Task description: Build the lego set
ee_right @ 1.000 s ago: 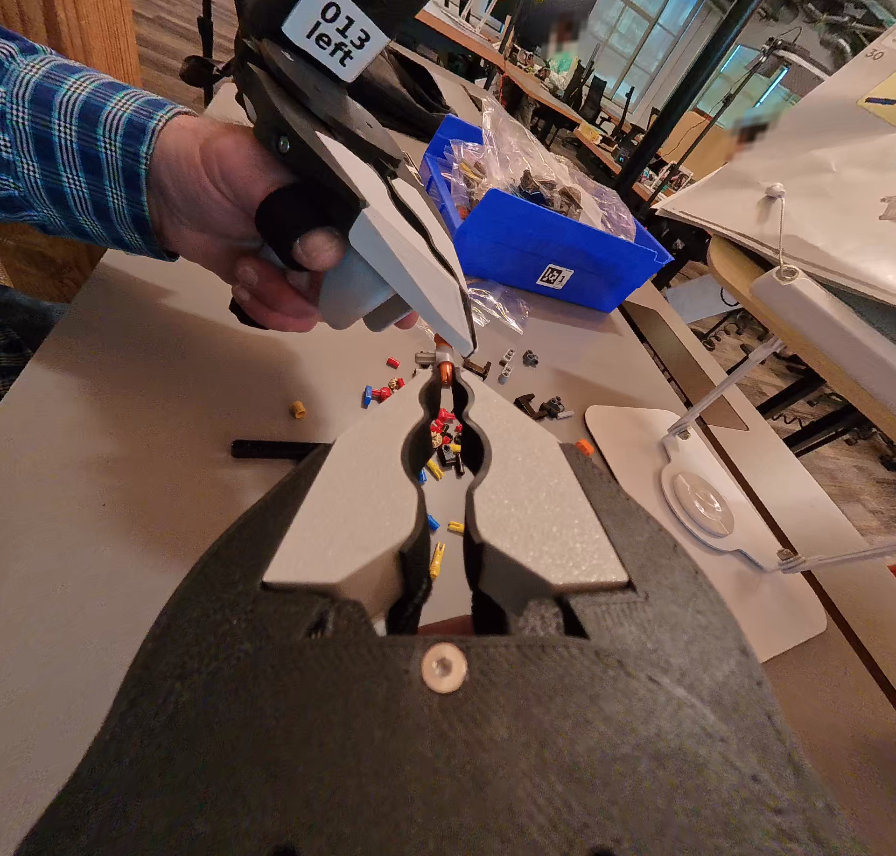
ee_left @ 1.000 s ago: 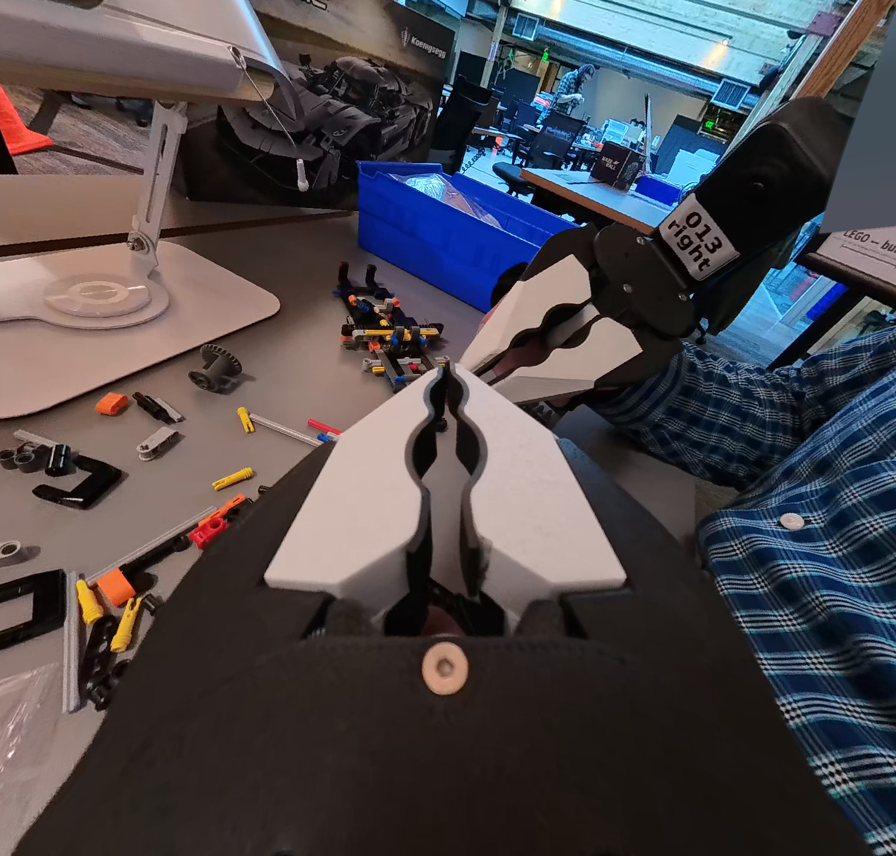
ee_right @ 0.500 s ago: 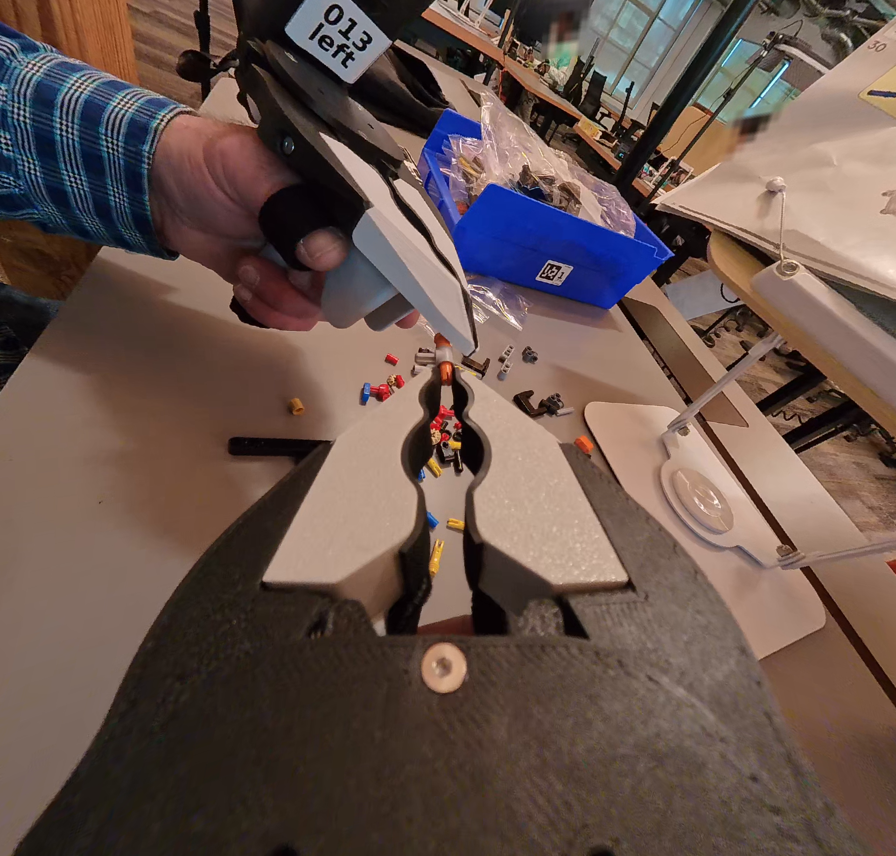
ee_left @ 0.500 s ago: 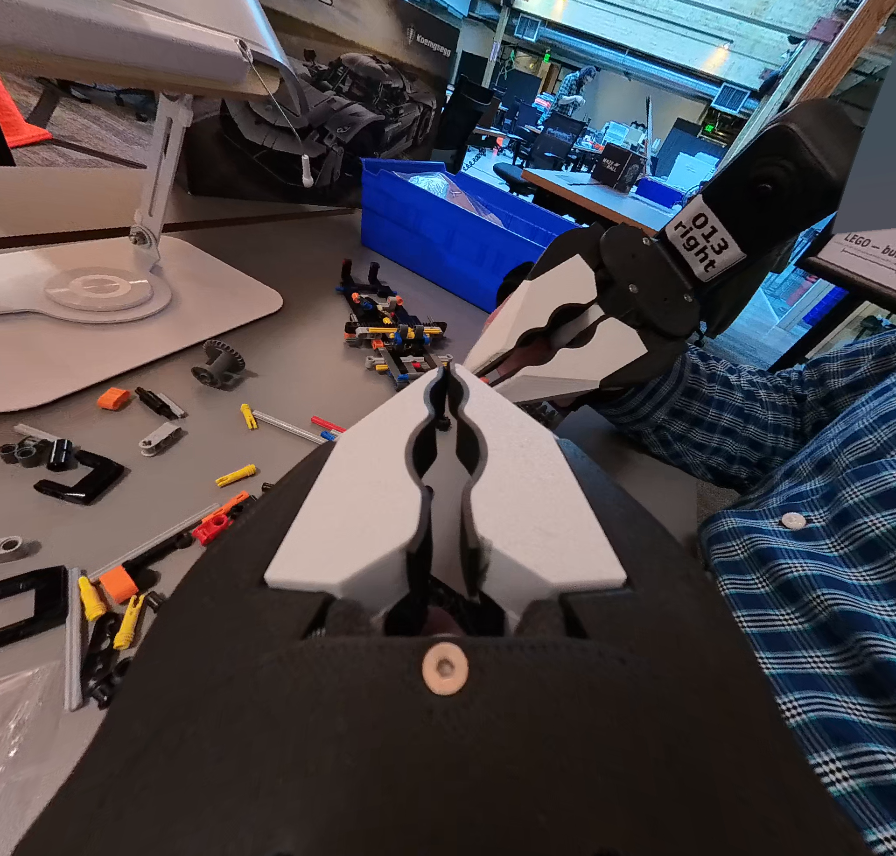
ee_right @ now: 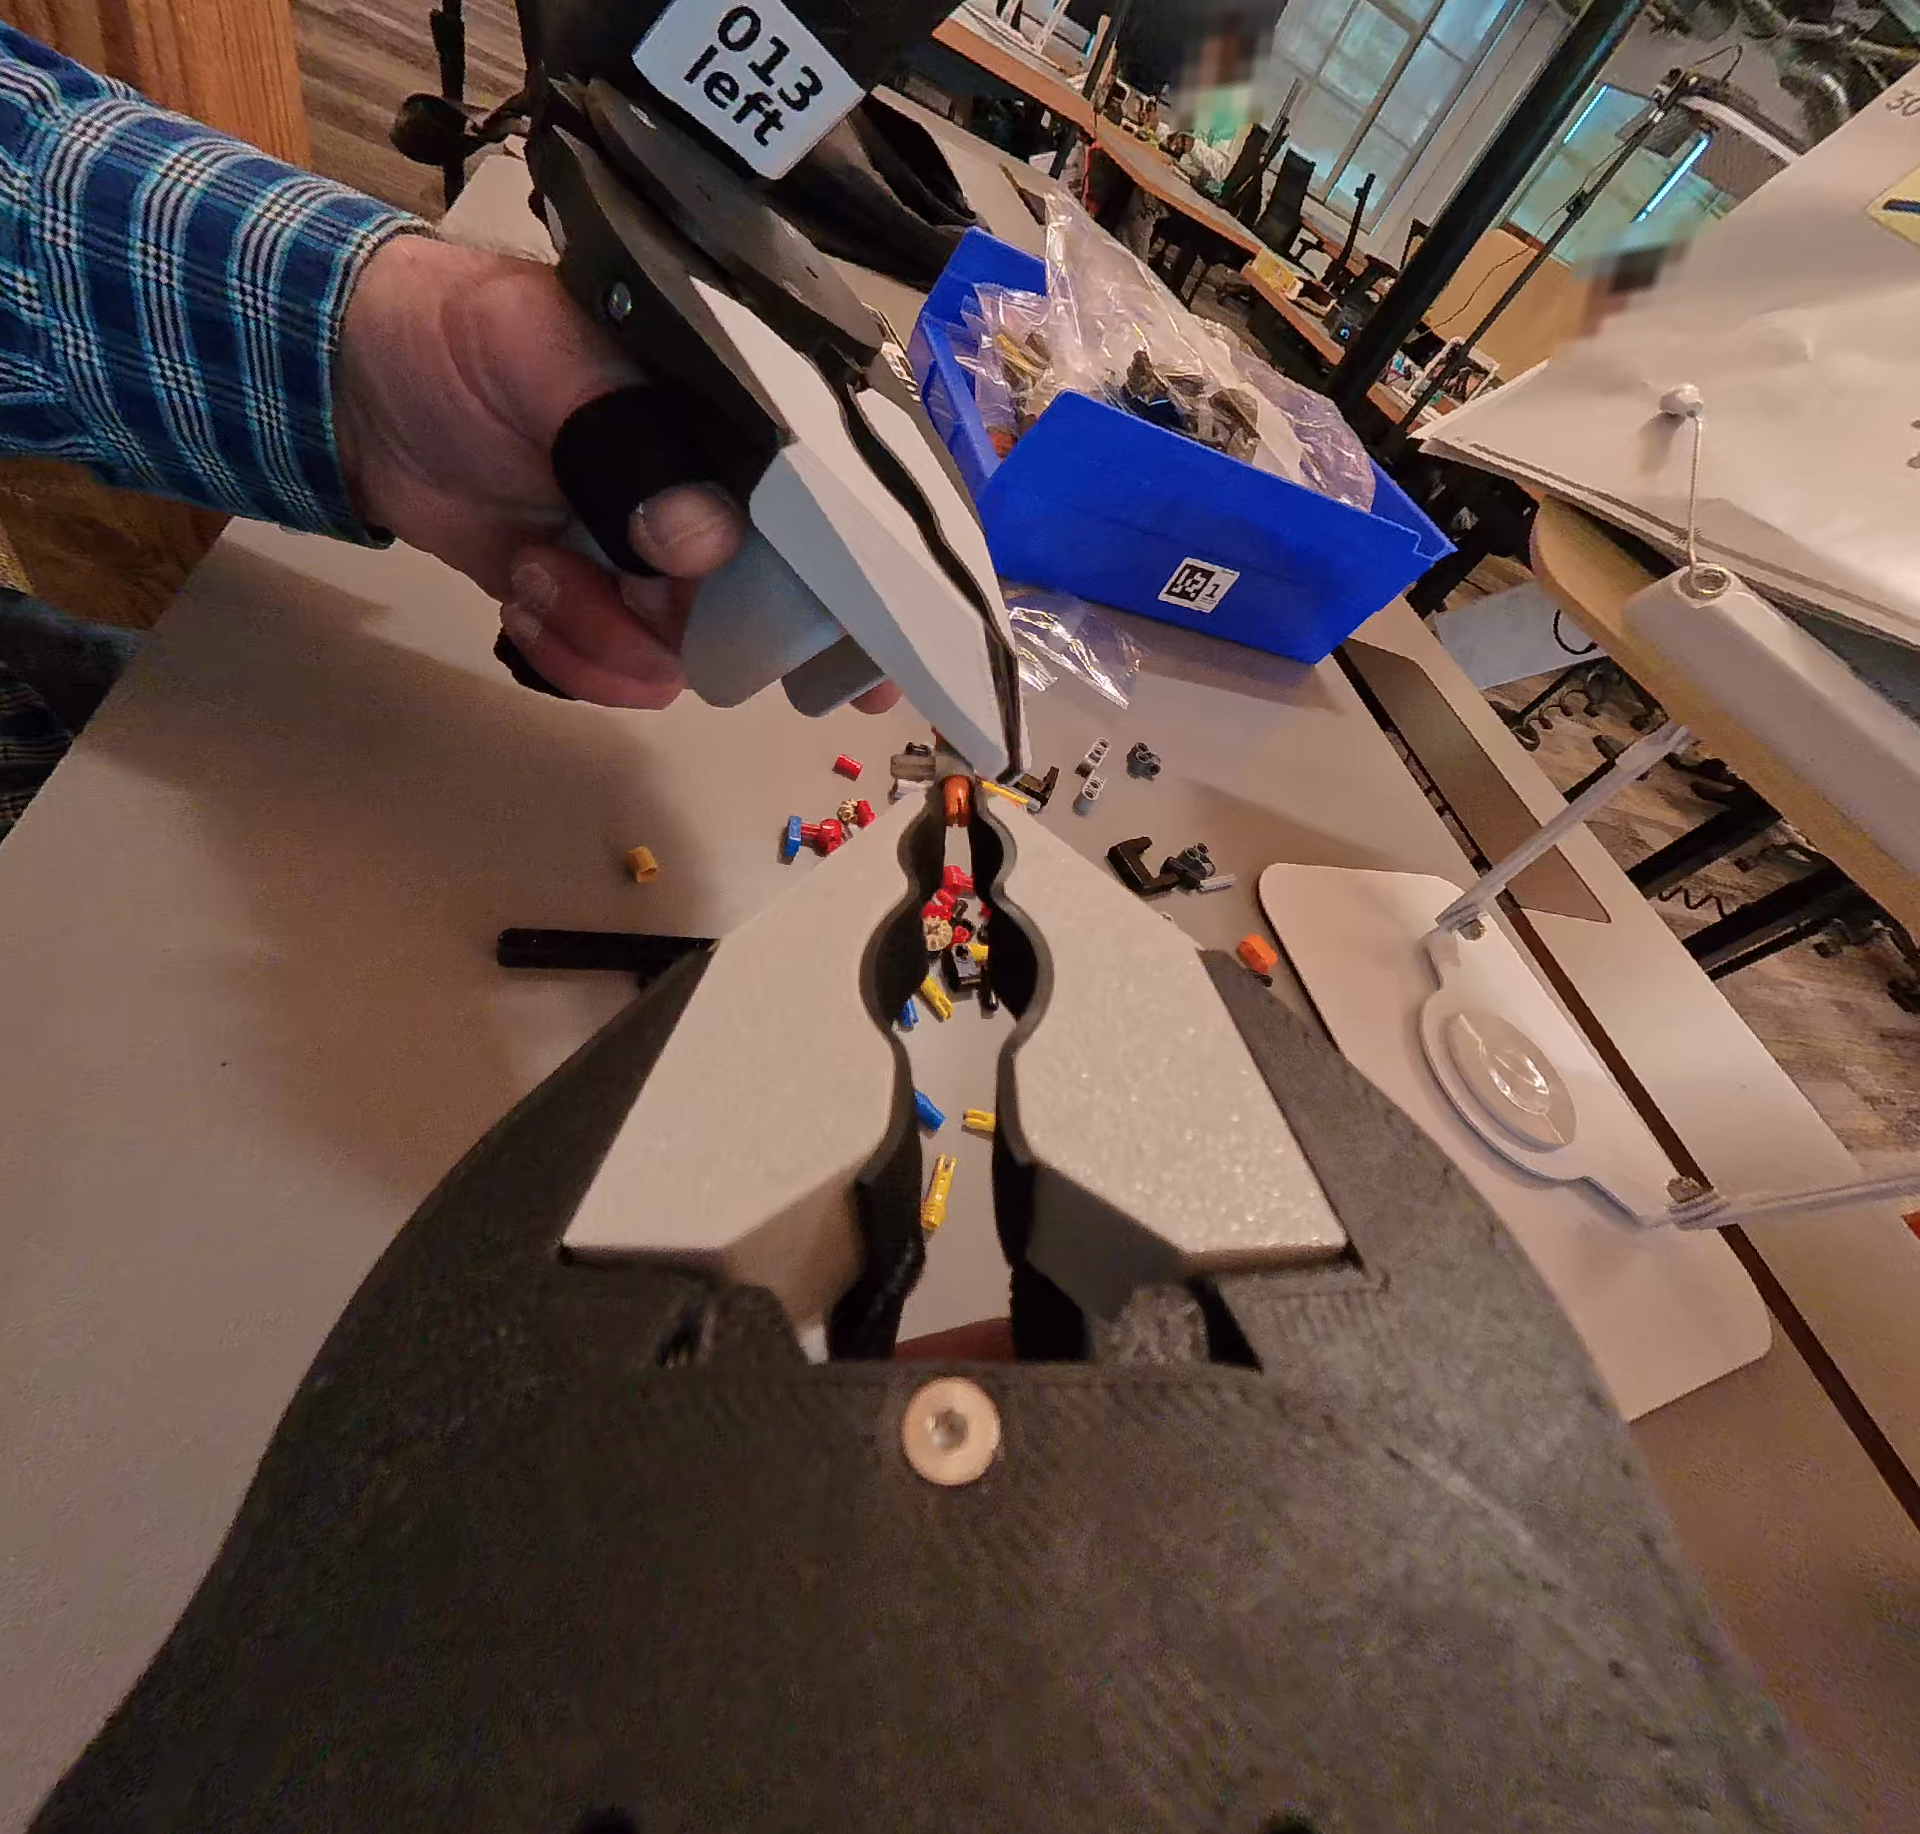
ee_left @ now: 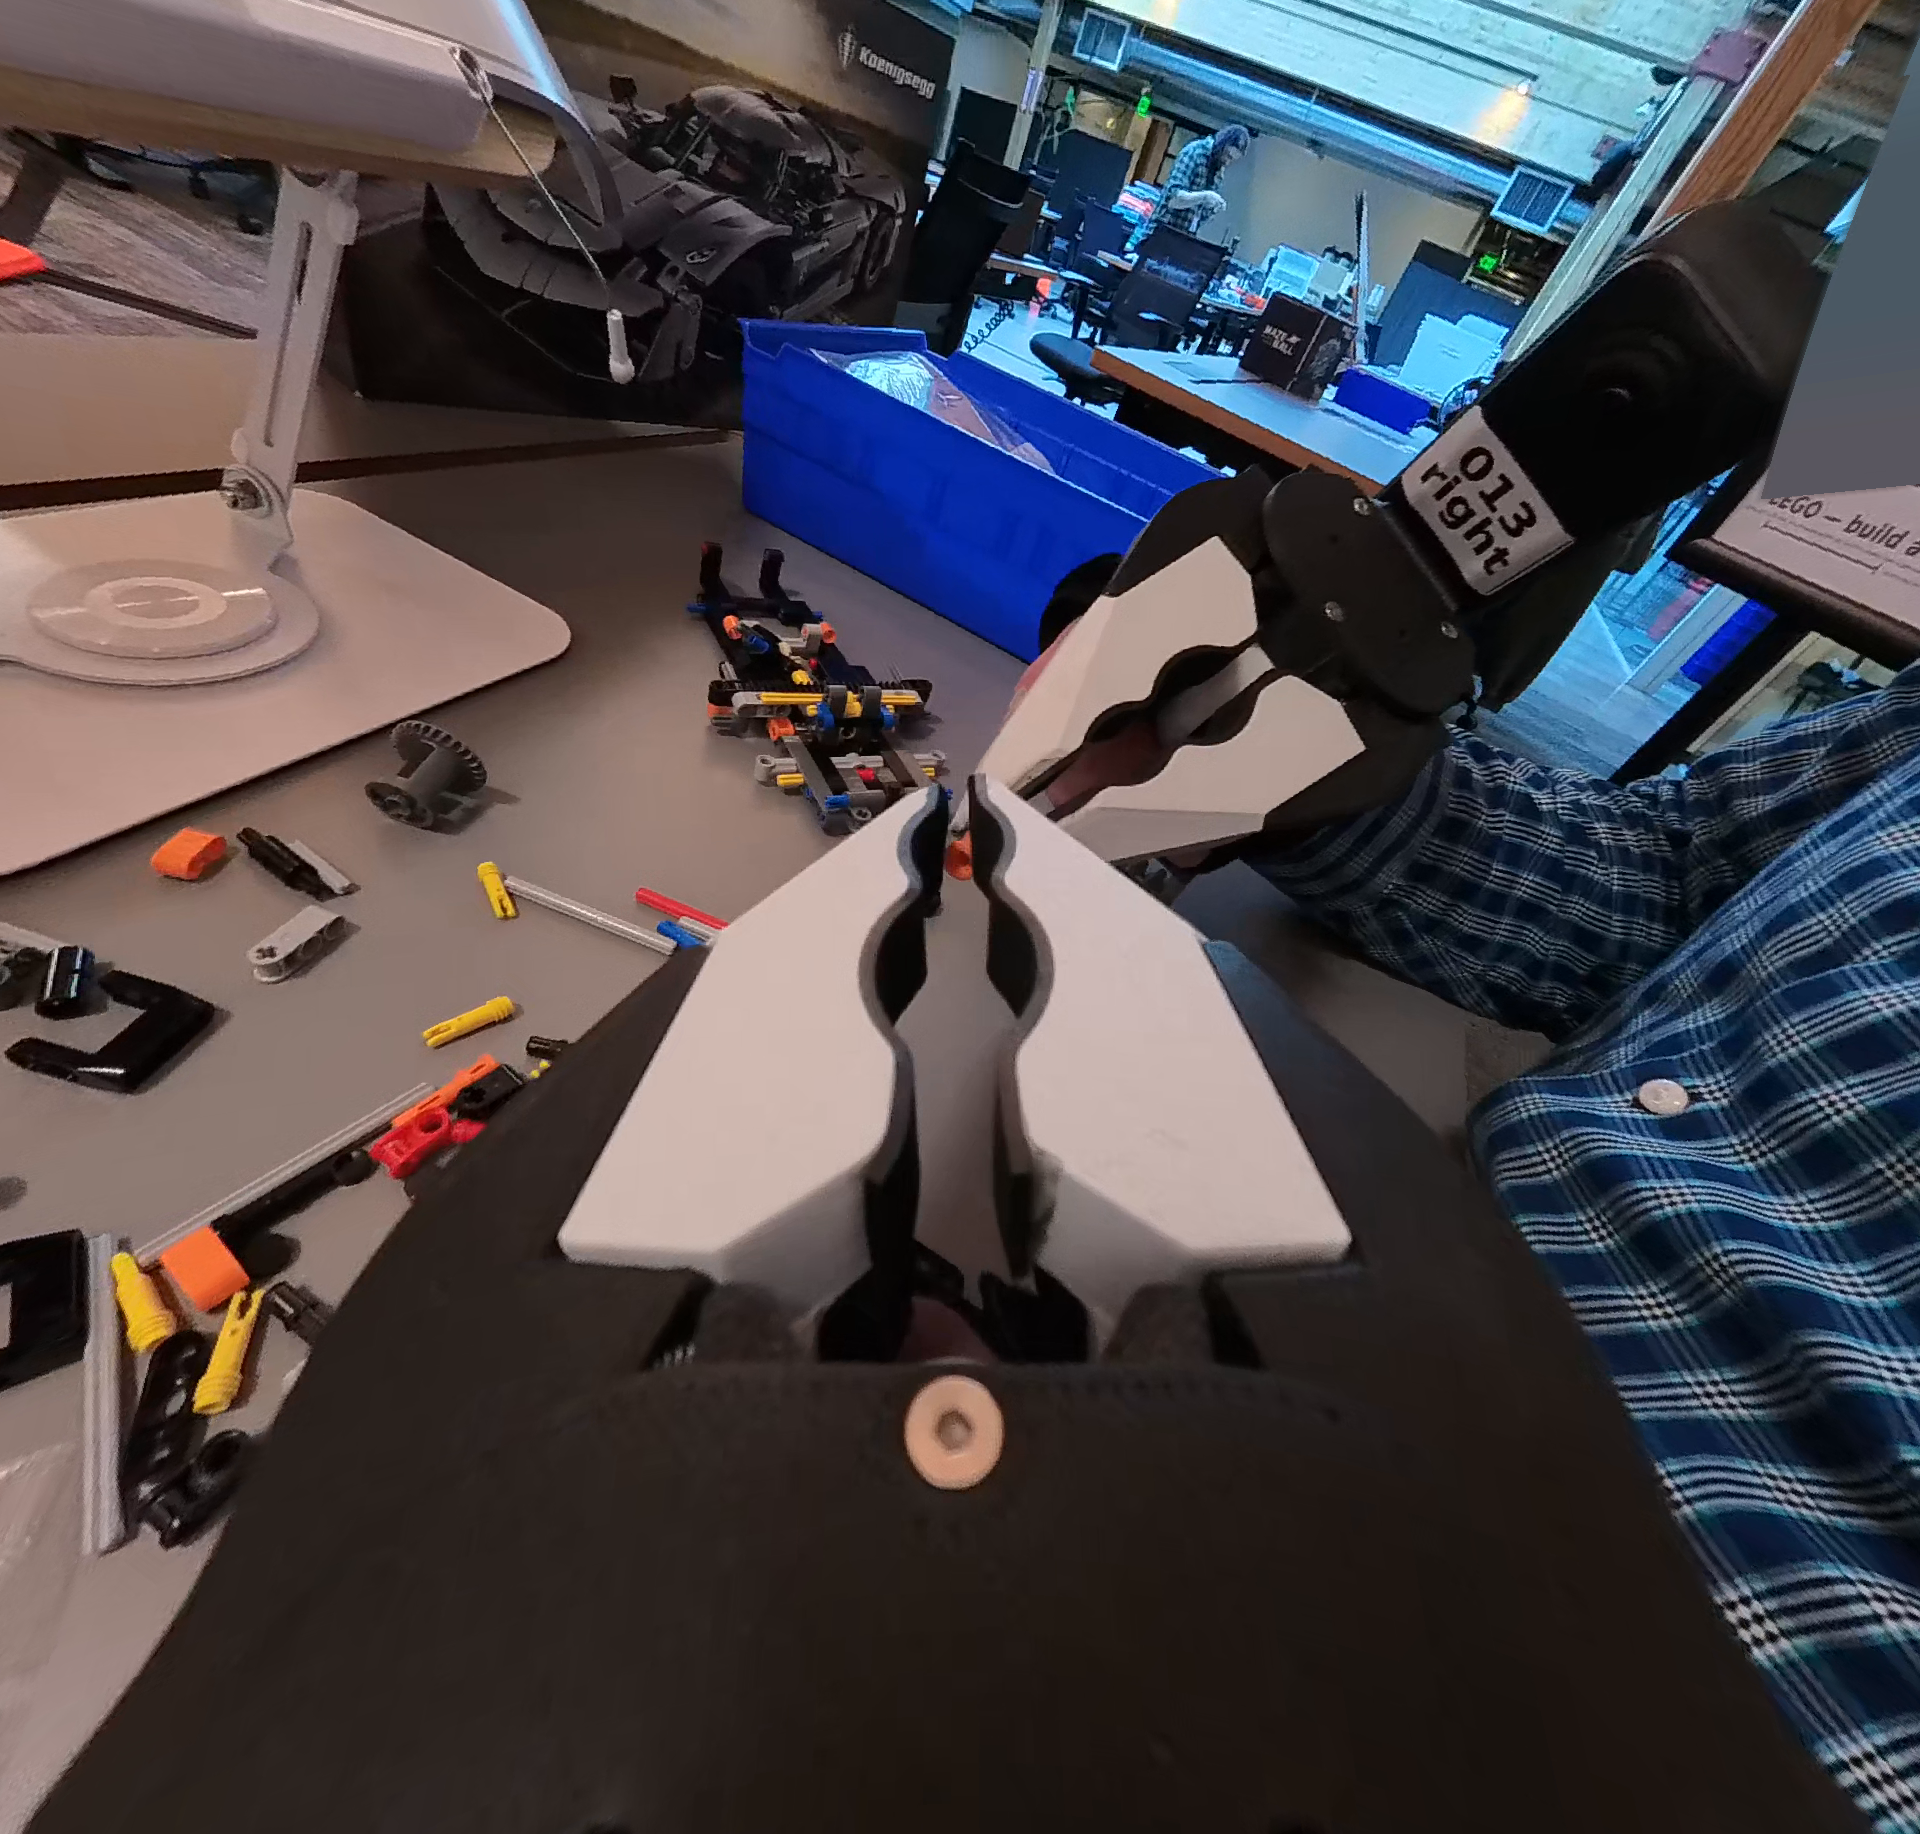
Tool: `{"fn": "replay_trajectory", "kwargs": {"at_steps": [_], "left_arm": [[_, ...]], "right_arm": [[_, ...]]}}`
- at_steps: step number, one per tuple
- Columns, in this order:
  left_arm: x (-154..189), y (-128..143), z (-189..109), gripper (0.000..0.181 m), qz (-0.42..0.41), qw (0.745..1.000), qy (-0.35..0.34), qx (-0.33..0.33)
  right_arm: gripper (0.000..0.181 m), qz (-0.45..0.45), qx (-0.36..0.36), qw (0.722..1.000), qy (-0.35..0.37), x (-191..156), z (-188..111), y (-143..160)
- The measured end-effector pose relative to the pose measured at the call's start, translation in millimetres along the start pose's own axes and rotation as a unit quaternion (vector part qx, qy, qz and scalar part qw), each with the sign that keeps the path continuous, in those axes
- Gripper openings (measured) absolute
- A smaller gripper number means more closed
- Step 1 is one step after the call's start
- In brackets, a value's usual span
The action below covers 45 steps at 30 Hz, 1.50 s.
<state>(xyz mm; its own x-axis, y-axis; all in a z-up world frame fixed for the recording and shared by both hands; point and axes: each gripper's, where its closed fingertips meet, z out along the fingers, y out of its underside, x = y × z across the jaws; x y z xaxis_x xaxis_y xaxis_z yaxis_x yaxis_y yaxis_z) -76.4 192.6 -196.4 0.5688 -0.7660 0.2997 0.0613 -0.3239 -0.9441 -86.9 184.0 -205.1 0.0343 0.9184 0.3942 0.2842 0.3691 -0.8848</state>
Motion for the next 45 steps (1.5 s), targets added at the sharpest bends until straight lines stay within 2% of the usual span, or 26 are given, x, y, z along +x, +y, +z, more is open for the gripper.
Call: {"fn": "replay_trajectory", "kwargs": {"at_steps": [16,23,33,45], "left_arm": [[1.4,1.5,0.2,0.001,-0.013,1.000,0.004,-0.001],[4.4,1.1,-0.4,0.011,-0.025,1.000,0.015,0.001],[-0.8,-2.2,-6.1,0.014,-0.034,0.999,-0.001,0.008],[9.1,4.2,-10.0,0.008,-0.072,0.997,0.035,0.004]], "right_arm": [[0.001,-0.022,-0.006,1.000,0.005,-1.7,0.4,-0.3],[0.001,-0.021,-0.012,1.000,0.009,-0.2,1.2,1.8],[0.001,-0.009,0.004,1.000,0.017,5.3,-2.2,-2.8],[0.001,-0.028,0.015,1.000,0.000,-4.9,-0.7,-5.3]]}}
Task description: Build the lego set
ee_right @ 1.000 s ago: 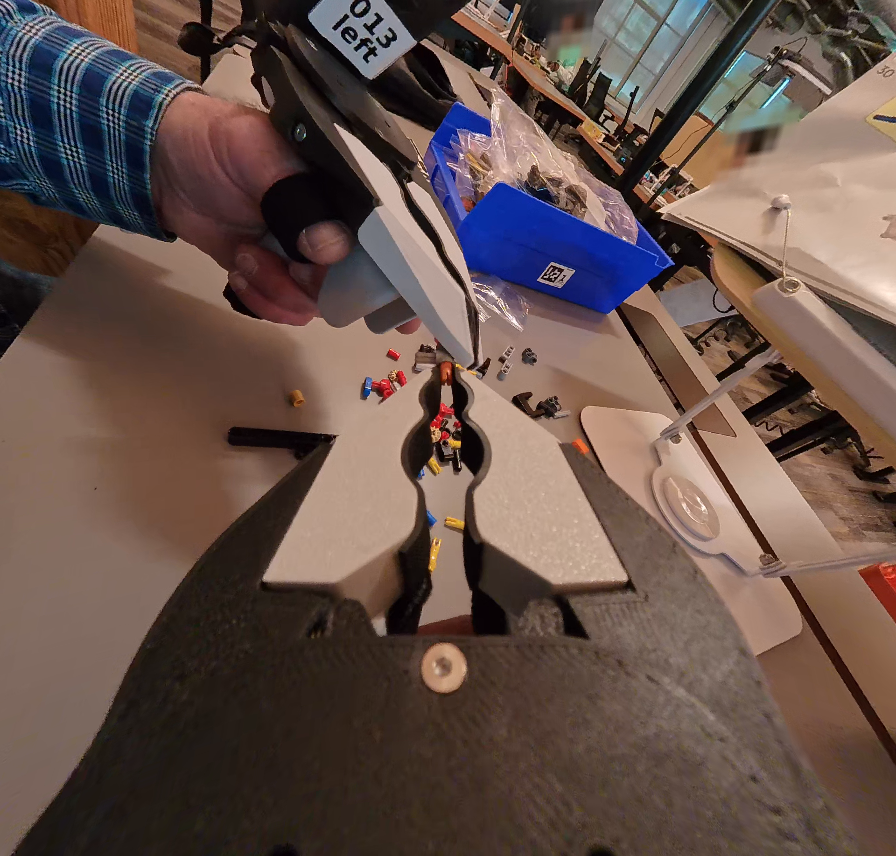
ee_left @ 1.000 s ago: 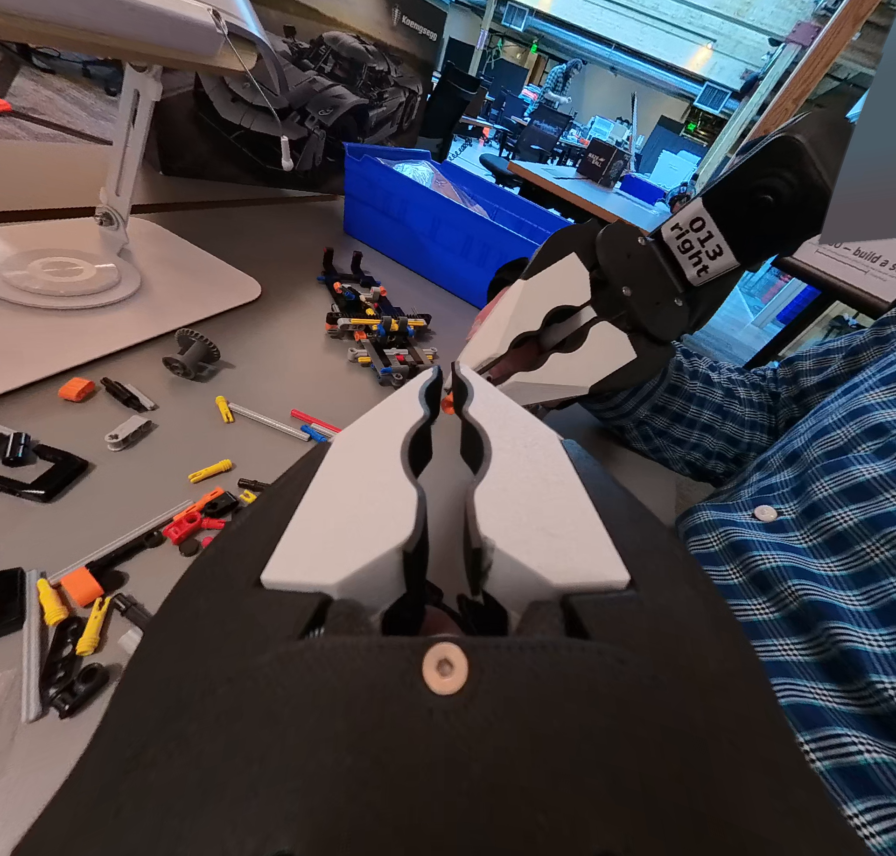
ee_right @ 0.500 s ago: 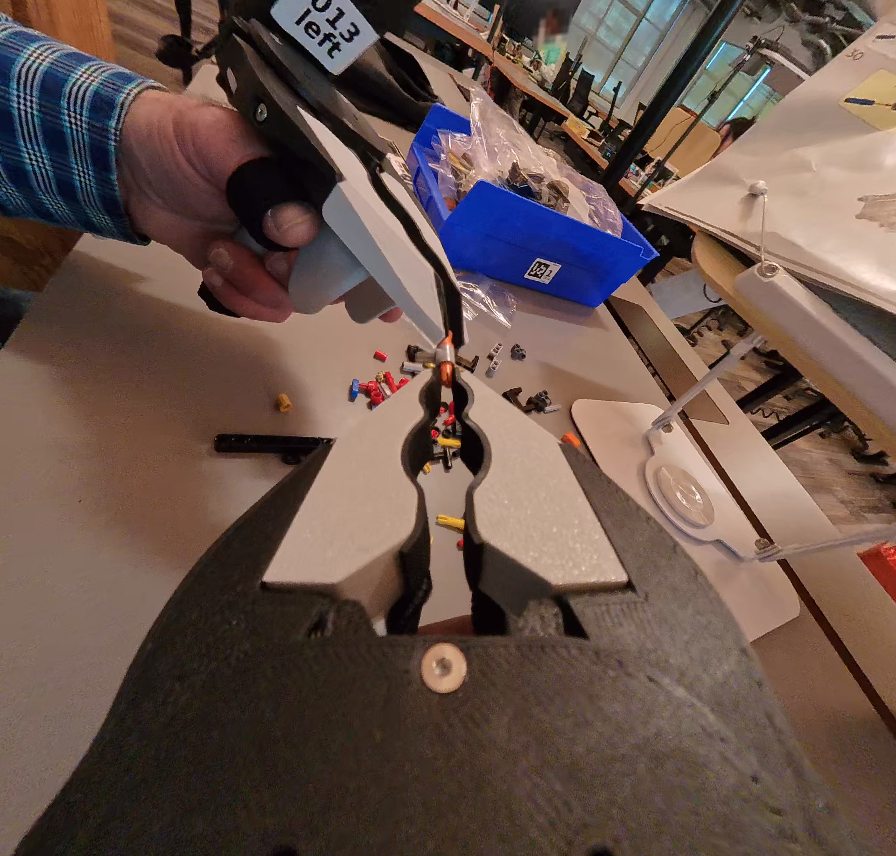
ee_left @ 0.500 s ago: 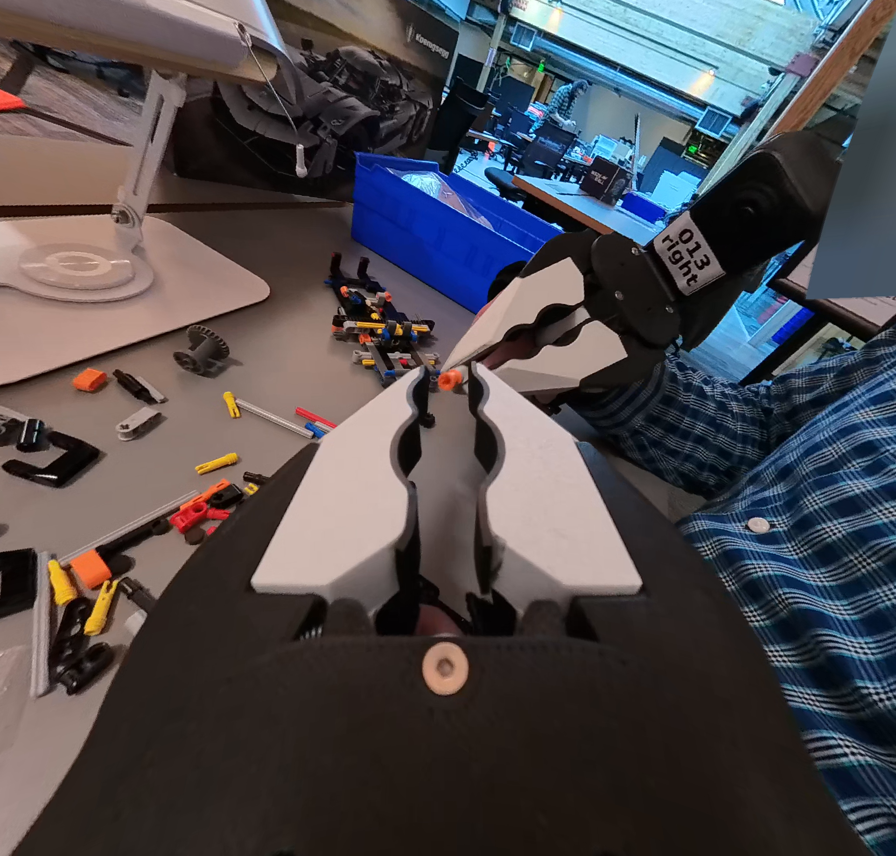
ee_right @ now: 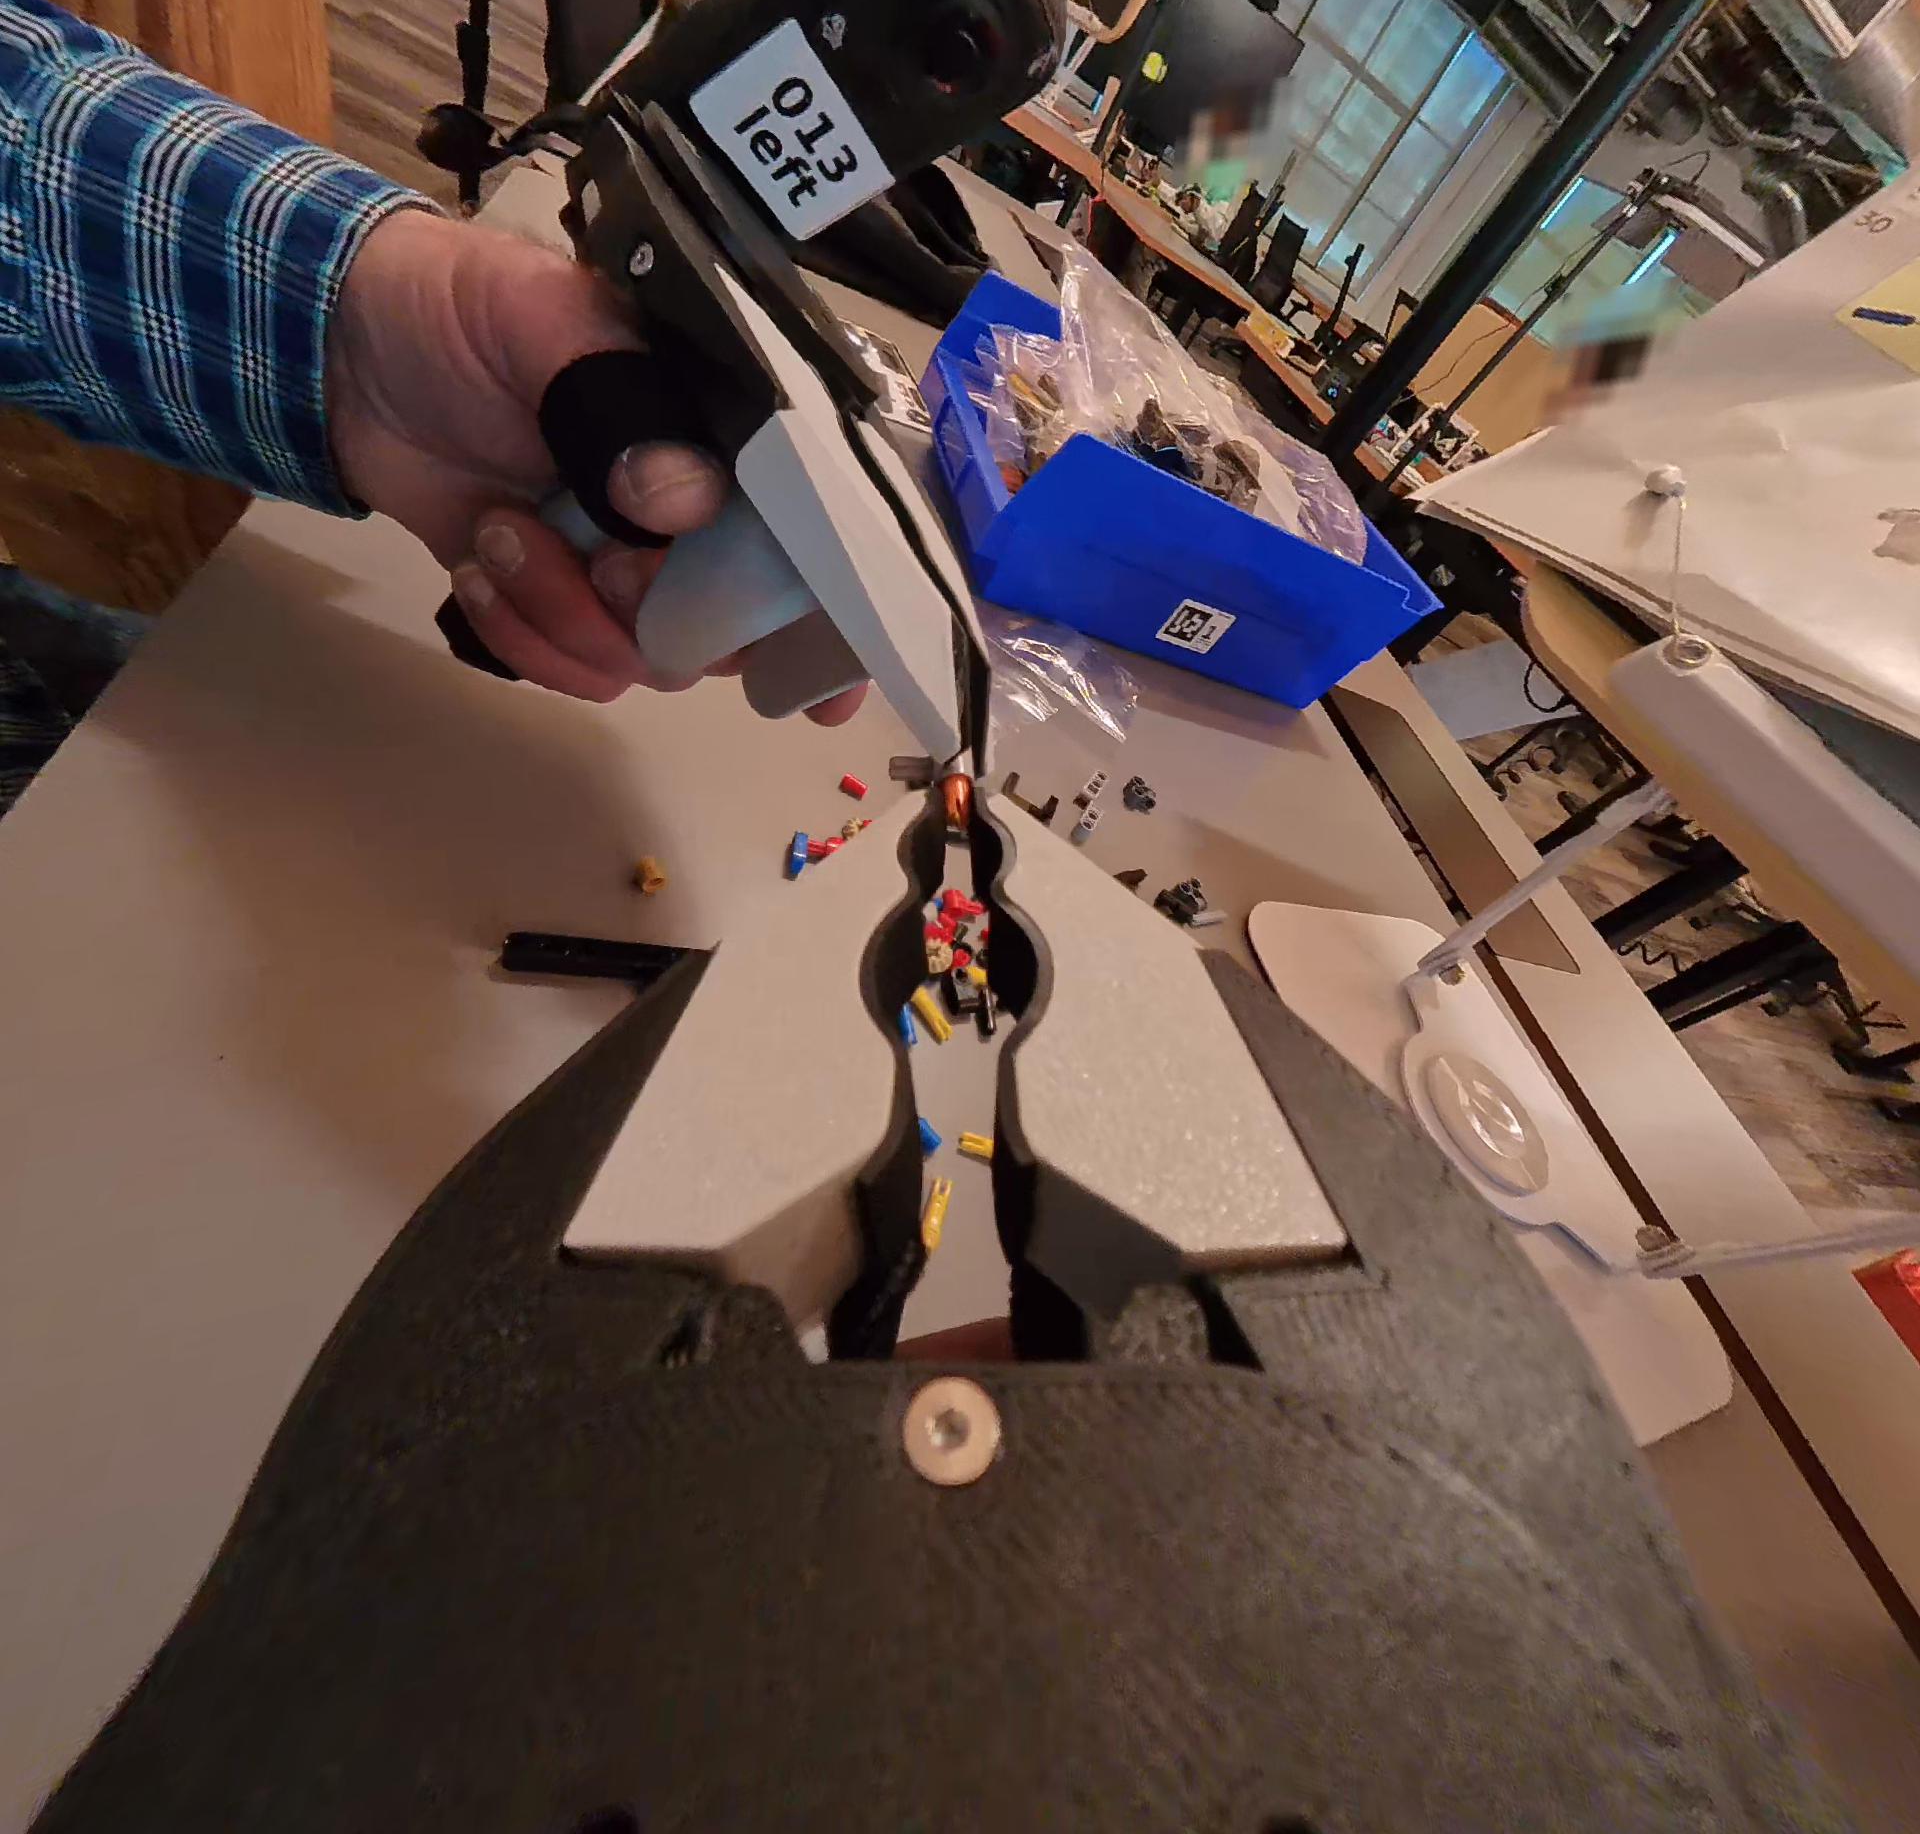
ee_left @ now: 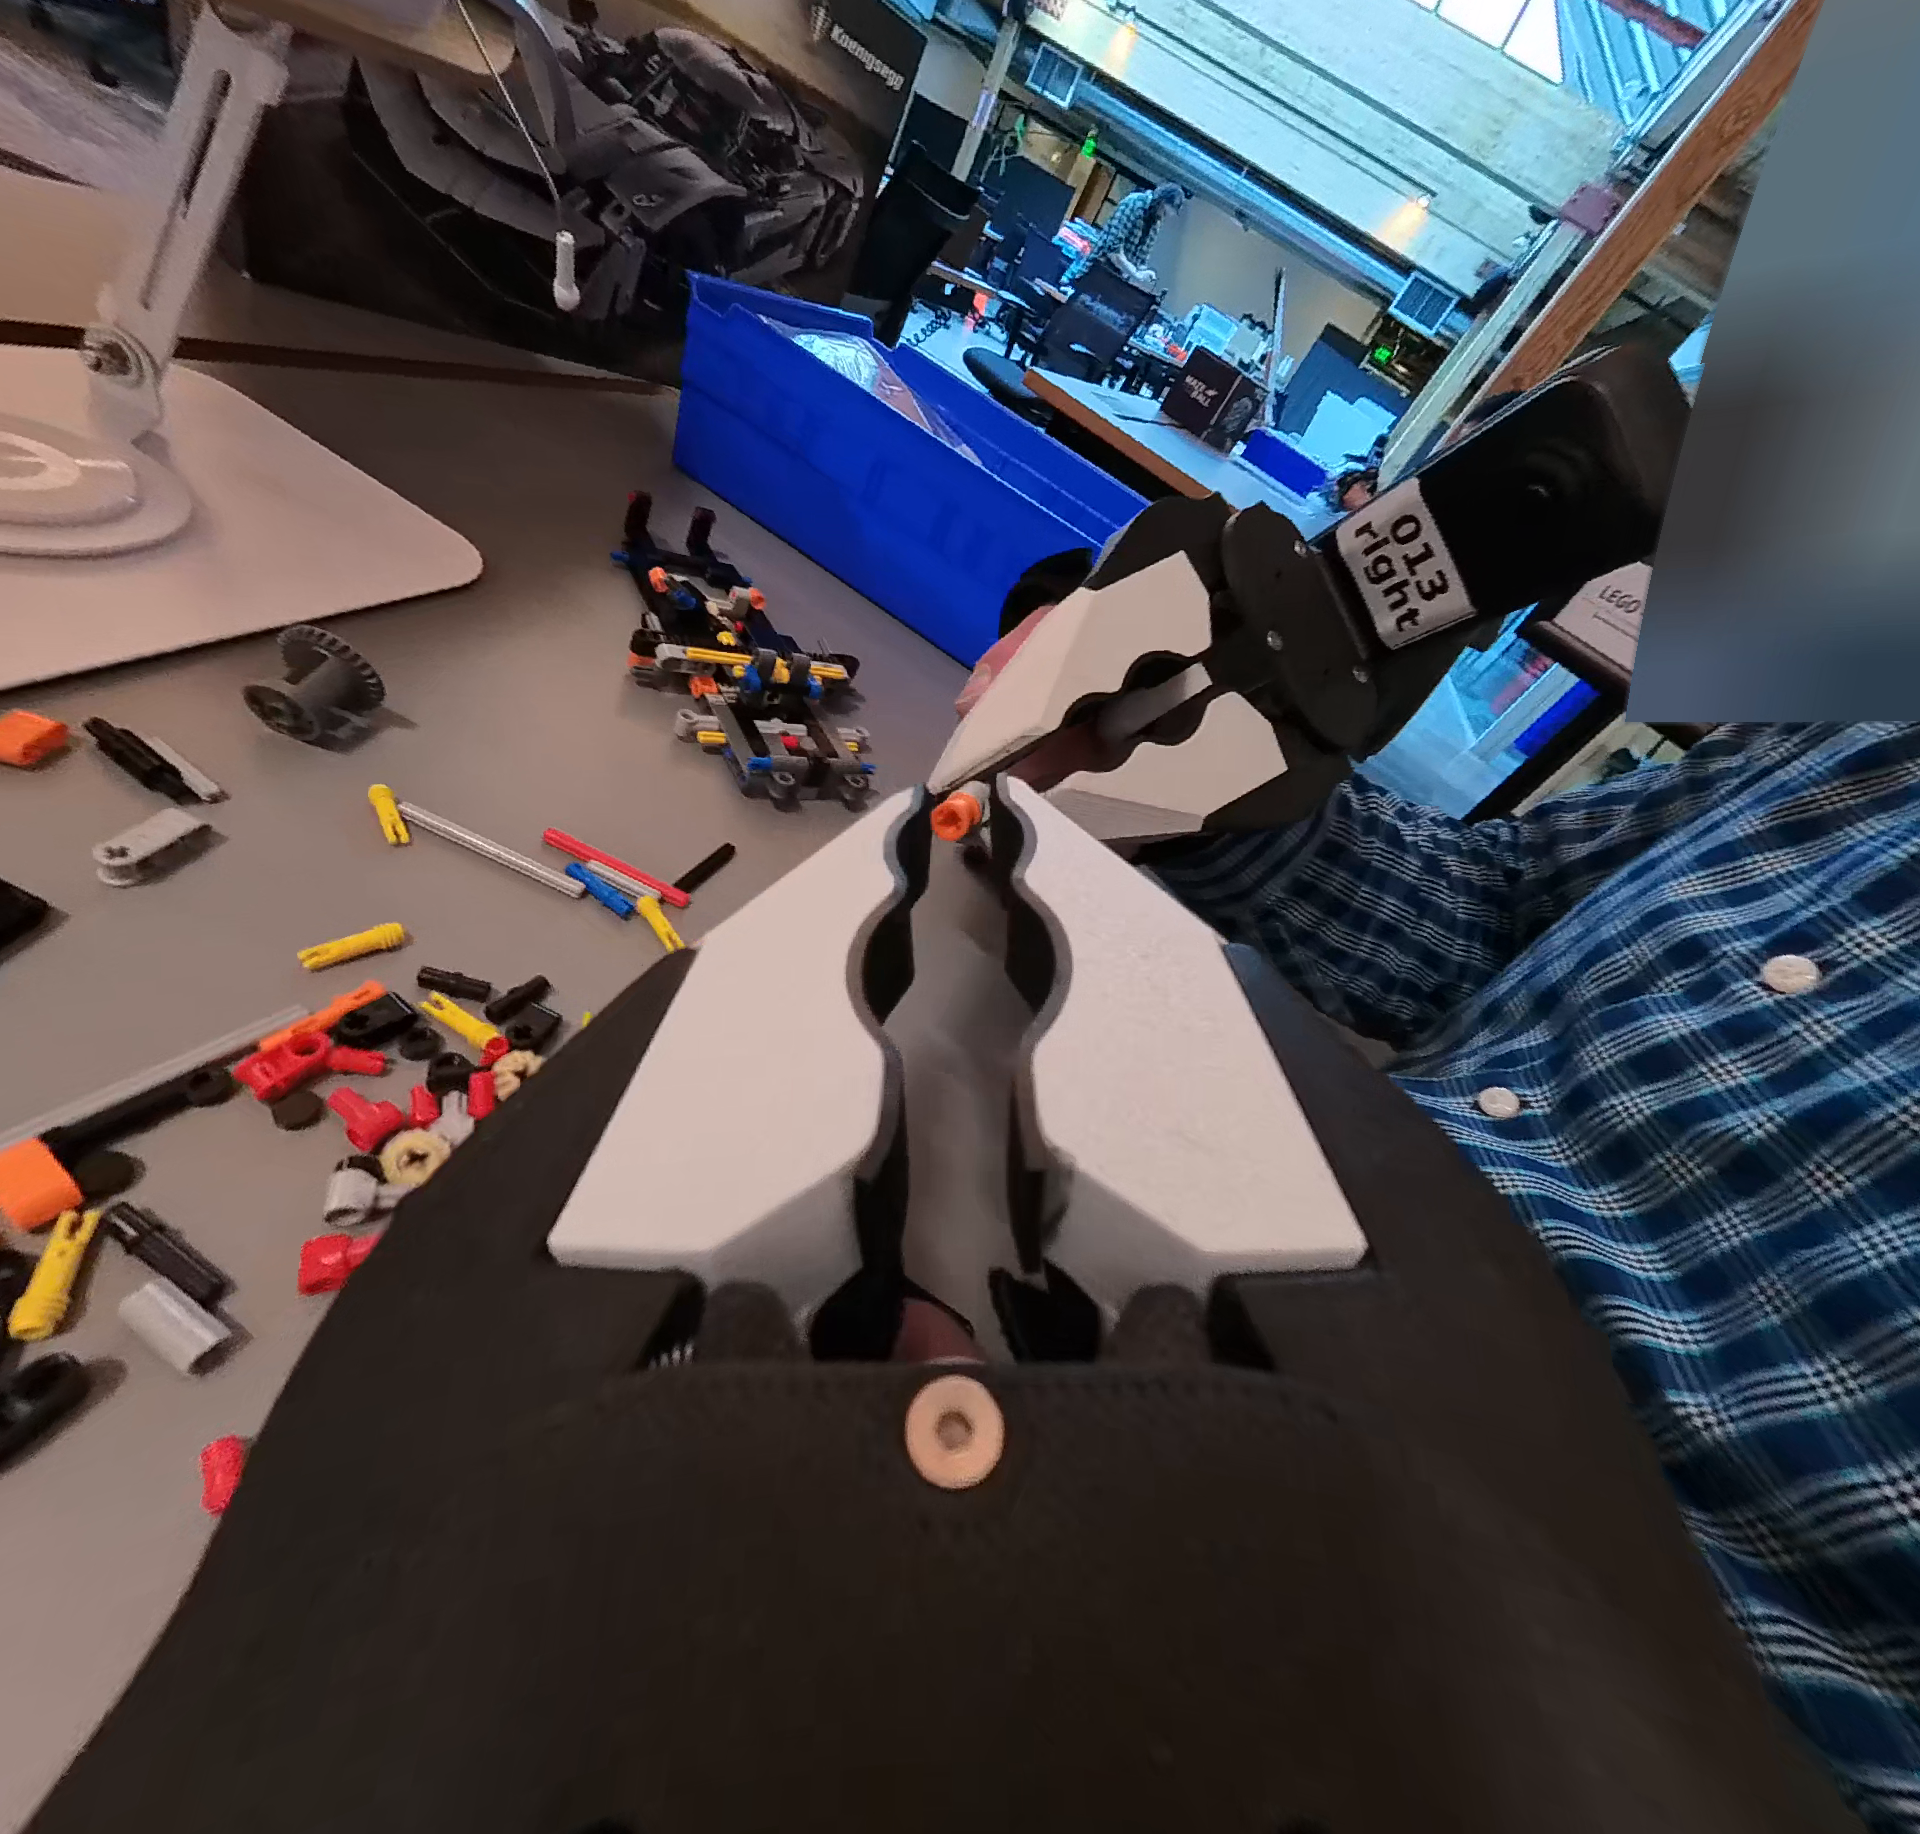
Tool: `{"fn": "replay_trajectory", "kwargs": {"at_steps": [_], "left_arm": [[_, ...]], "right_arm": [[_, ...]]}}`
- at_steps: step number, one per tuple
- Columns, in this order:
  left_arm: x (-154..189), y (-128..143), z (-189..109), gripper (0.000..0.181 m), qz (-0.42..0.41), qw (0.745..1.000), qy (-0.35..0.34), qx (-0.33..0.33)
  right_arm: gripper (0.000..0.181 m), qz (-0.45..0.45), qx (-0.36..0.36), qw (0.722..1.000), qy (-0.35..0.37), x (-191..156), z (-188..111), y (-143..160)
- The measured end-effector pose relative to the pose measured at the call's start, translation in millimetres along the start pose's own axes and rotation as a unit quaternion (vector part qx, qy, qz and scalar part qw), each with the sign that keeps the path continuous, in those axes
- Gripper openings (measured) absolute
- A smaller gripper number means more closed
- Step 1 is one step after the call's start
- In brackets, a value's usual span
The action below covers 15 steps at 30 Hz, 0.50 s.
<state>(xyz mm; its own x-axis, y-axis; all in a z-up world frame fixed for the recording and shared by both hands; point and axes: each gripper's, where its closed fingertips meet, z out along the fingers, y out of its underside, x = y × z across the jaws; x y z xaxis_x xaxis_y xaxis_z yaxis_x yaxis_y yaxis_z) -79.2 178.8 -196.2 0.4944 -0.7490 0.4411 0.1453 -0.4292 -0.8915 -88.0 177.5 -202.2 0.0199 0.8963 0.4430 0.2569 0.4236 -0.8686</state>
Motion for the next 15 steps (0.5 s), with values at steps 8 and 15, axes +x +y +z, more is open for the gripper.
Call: {"fn": "replay_trajectory", "kwargs": {"at_steps": [8,15], "left_arm": [[2.6,9.2,-10.3,0.004,-0.006,1.000,-0.012,0.012],[-15.8,5.4,-50.1,0.004,-0.026,0.997,-0.063,0.033]], "right_arm": [[0.003,0.000,0.005,1.000,-0.022,-11.9,4.3,0.0],[0.015,0.026,-0.013,0.999,-0.024,-7.6,6.1,6.4]]}}
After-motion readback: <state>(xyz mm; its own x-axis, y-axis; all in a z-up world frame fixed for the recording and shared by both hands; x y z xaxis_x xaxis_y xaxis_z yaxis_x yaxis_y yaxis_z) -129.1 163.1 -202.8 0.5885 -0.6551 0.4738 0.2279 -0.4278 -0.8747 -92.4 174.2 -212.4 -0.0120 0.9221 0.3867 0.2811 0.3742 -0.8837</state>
